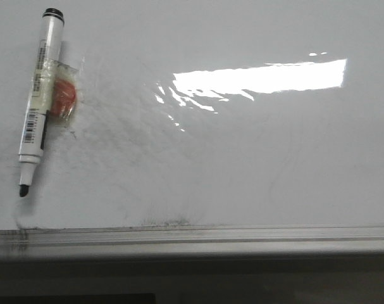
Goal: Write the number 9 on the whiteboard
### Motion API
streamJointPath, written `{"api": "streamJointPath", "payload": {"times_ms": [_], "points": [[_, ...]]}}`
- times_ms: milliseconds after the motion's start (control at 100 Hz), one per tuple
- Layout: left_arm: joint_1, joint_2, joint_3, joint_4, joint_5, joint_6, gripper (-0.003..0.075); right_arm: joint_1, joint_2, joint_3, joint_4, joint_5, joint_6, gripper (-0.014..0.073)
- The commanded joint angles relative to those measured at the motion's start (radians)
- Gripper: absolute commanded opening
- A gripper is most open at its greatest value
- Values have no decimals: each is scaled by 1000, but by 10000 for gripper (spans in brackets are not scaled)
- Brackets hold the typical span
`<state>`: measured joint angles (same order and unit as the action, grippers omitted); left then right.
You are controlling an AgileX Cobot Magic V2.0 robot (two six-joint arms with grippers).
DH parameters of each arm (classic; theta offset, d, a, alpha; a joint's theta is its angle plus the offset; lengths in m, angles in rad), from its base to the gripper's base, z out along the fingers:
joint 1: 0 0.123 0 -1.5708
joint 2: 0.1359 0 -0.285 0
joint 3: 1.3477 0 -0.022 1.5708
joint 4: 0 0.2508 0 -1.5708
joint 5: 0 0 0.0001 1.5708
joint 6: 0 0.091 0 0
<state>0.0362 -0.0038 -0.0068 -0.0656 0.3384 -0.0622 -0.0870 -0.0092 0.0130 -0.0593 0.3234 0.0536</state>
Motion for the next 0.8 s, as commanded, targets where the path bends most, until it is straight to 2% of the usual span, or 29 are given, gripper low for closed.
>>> {"api": "streamJointPath", "payload": {"times_ms": [0, 790], "points": [[0, -27, 40, -10, -38, -10, -20, 1, -21, 10, -2, -17, -8, -64], [0, -27, 40, 13, -41, -10, -20, 1, -21, 10, -9, -17, -8, -64]]}}
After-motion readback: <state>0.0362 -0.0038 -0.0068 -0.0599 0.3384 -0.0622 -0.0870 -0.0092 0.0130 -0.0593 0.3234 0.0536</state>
